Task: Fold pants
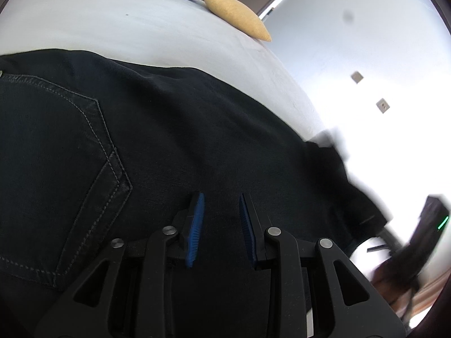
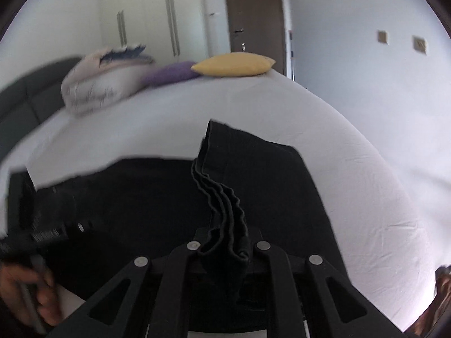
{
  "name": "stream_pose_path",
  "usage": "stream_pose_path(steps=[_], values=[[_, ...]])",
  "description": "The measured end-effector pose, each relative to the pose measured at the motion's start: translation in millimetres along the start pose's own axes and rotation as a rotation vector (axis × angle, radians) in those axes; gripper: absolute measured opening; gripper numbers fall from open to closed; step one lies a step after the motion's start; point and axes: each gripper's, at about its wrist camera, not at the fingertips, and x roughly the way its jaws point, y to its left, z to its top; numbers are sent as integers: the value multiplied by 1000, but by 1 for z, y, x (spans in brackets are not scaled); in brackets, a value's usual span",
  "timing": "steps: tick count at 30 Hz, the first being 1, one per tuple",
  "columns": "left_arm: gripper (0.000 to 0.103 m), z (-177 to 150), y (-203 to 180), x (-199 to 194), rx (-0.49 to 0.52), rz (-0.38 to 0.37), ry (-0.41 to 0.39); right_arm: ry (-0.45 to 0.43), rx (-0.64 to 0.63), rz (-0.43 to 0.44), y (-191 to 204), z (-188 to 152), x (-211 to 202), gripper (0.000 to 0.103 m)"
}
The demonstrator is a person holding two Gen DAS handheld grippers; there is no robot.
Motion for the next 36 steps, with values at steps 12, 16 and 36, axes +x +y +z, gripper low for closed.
stream_pose_path(steps=[12, 16, 36], values=[[102, 18, -39, 22, -168, -191, 127, -64, -223, -154, 49, -29, 1, 11], [102, 32, -36, 39, -289, -299, 185, -109, -300, -175, 70, -31, -13, 11], [9, 74, 2, 11, -144, -220, 268, -140, -535, -102, 151, -49, -38, 12]])
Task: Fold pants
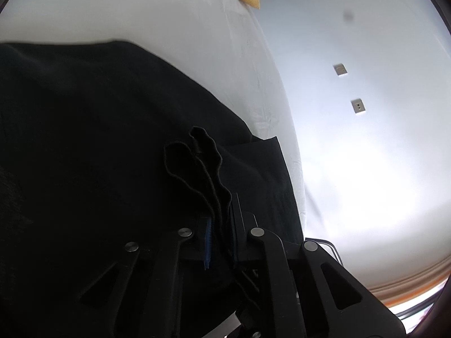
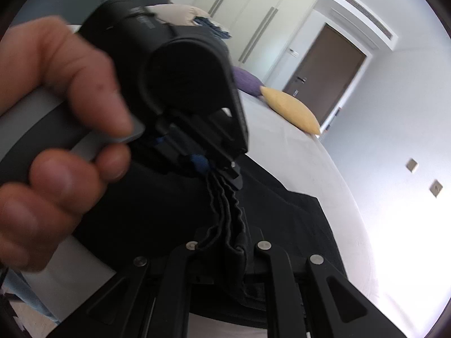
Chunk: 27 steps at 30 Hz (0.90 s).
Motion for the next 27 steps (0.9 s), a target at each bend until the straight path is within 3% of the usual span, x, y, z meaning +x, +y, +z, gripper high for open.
stream_pose_path(steps=[5, 12, 17, 23, 25, 27], values=[[9, 19, 15, -30, 45, 62, -9, -40, -61, 49, 28, 21, -7, 12], [9, 39, 53, -64, 26, 105, -35, -35, -130, 97, 64, 34, 2, 12], [9, 18, 66, -69, 10, 124, -37, -2, -165, 132, 77, 26, 9, 12], [11, 2, 55, -51, 3, 132, -49, 37, -158, 177, 78, 11, 13, 16], [15, 1, 58, -55, 1, 161, -64, 32, -129, 214, 69, 11, 7, 31], [16, -5, 58, -74, 15, 234, -107, 3, -65, 288, 39, 21, -6, 74]])
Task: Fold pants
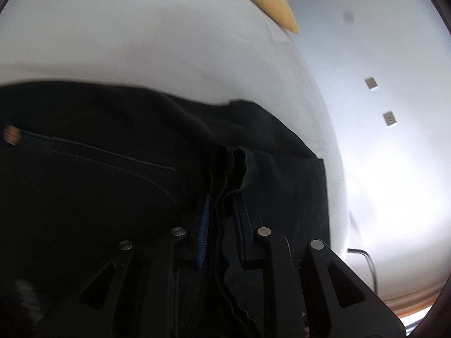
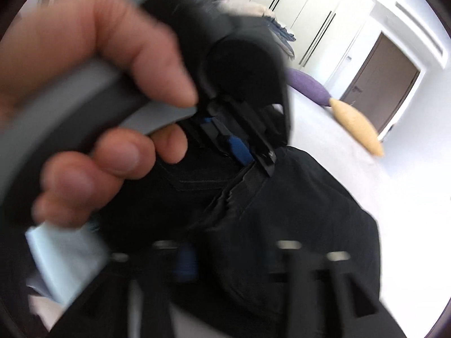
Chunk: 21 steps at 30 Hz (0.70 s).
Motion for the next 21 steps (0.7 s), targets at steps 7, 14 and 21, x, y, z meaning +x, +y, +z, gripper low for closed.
stream_pose_path(steps=[7, 14, 21], values=[[17, -28, -40, -41, 161, 191, -117, -15, 298, 252, -75, -30, -69, 40], [17, -100, -95, 11, 442, 368, -53, 43, 825, 547, -220, -89, -51, 17], [17, -114, -90, 15, 446, 366, -100, 113, 1061, 711, -323, -104, 30, 17]])
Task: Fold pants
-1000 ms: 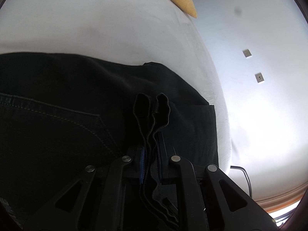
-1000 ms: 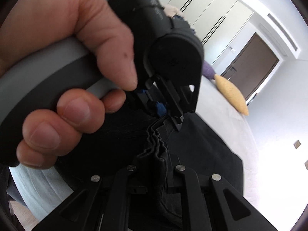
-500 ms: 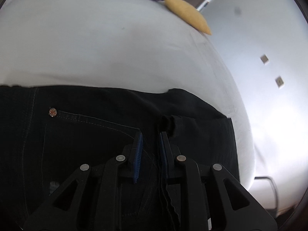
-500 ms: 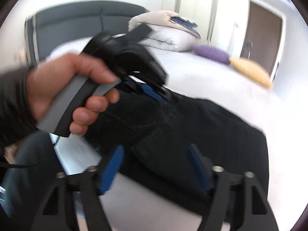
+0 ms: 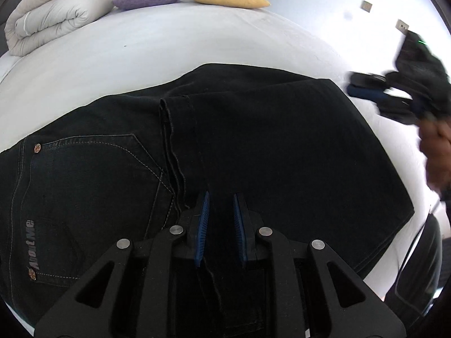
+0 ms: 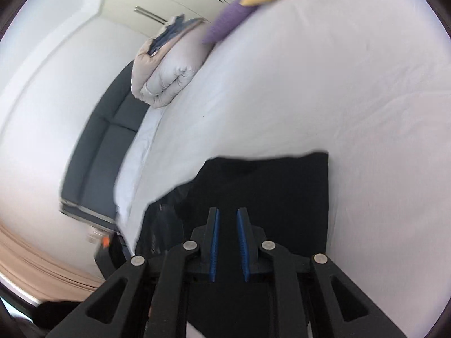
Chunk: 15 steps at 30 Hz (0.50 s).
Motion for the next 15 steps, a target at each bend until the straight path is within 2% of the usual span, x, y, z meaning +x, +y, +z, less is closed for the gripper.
stream_pose_path(steps=[2, 3, 4, 6, 9, 12, 15], values=[[17, 0, -8, 2, 1, 4, 0, 15, 54, -46, -30, 16, 20, 15], [17, -1, -8, 1, -7, 4, 1, 42, 99, -56, -46, 15, 28, 0], [17, 1, -14, 6, -11, 4, 0, 56, 133, -64, -51, 7, 35, 0], [17, -2, -28, 20, -6, 13, -6, 56, 143, -28, -56, 3, 37, 0], [17, -4, -2, 16, 10, 30, -10, 89, 112, -14, -54, -17, 37, 0], [17, -11, -20, 19, 8, 37, -17, 128, 96, 9, -50, -56, 25, 0], [17, -9, -18, 18, 8, 38, -19, 144, 90, 15, -43, -94, 15, 0]])
